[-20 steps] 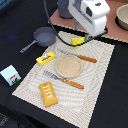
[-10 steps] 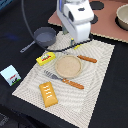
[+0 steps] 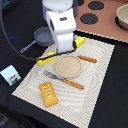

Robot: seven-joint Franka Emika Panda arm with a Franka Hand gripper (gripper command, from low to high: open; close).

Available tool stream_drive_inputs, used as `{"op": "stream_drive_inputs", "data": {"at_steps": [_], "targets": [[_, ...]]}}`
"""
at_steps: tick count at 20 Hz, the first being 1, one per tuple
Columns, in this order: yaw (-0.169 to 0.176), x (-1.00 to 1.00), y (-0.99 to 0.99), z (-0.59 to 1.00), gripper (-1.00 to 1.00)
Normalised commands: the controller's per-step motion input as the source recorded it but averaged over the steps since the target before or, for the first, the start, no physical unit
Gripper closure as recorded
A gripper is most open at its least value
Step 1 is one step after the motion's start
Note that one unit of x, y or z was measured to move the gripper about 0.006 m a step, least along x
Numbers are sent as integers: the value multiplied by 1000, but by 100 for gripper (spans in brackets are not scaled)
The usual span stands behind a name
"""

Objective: Interact with the objects in diverse but meaningful ways.

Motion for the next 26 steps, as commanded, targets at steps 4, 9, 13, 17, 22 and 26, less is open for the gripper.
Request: {"op": "stream_drive_inputs", "data": {"at_steps": [4,9,13,17,22,26], "targets": [[7,-349,-222,-211,-100],[40,-348,-26,-266,-100],[65,-577,22,-342,-100],[68,-592,59,-339,-100],[42,-480,0,-270,-100],[35,-447,0,-279,-100]]}}
